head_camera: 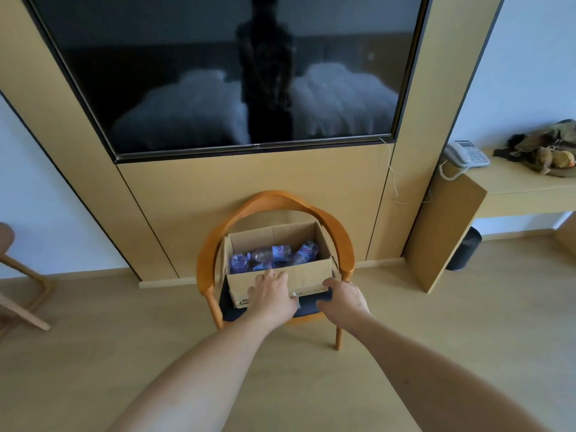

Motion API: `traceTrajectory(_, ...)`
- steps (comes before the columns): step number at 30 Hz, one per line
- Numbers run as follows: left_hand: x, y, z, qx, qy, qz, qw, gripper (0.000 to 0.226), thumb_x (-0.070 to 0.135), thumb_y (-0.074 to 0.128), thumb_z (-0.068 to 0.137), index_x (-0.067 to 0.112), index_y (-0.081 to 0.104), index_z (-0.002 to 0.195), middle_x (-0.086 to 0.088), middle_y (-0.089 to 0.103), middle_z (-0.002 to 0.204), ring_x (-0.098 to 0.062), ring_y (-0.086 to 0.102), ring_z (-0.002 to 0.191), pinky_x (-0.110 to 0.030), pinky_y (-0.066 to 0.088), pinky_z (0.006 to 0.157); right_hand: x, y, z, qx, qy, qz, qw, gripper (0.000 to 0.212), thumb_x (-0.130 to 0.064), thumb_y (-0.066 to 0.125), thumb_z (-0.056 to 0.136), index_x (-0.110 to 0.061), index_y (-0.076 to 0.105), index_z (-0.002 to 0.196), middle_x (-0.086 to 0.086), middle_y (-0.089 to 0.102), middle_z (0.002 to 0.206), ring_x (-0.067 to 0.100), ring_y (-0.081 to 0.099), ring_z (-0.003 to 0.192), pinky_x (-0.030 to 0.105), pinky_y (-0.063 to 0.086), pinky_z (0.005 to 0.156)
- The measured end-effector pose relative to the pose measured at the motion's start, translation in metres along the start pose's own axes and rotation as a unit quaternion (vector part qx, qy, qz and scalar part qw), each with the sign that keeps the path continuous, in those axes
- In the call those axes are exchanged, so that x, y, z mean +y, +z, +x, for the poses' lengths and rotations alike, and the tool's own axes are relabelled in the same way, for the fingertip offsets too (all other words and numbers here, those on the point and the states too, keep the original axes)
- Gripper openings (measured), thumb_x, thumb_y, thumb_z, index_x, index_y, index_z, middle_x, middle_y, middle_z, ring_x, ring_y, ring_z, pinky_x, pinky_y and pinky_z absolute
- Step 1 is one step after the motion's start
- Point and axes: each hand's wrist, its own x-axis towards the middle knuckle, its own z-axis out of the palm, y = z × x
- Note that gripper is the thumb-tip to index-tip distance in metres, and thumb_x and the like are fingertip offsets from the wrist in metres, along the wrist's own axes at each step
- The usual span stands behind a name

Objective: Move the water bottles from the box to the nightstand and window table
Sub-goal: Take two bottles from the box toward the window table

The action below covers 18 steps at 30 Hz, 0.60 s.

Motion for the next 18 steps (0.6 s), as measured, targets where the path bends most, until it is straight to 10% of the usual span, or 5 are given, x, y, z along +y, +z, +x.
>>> traceTrajectory(13, -0.040, 0.023, 0.205, -0.075, -0.017, 0.015, 0.997, 0.051, 0.044, 0.059, 0.095, 0.021, 0.049, 0.140, -0.006, 0.045, 0.141, -0.031, 0.041, 0.133, -0.049, 0.044, 0.104, -0.018, 0.016, 0.194, -0.047, 0.025, -0.035, 0.998, 0.052, -0.036, 0.065, 0.089, -0.031, 0.055, 0.140, 0.000, 0.059, 0.128, 0.022, 0.057, 0.118, 0.030, 0.048, 0.092)
traceTrajectory(18, -0.068, 0.013, 0.284, -0.088, -0.020, 0.038, 0.995, 0.043, 0.044, 0.059, 0.094, 0.021, 0.053, 0.130, -0.006, 0.048, 0.136, -0.032, 0.045, 0.129, -0.049, 0.043, 0.103, -0.032, 0.013, 0.272, -0.078, 0.036, -0.039, 0.996, 0.036, -0.033, 0.064, 0.088, -0.033, 0.062, 0.123, -0.004, 0.063, 0.111, 0.014, 0.061, 0.089, 0.022, 0.049, 0.065)
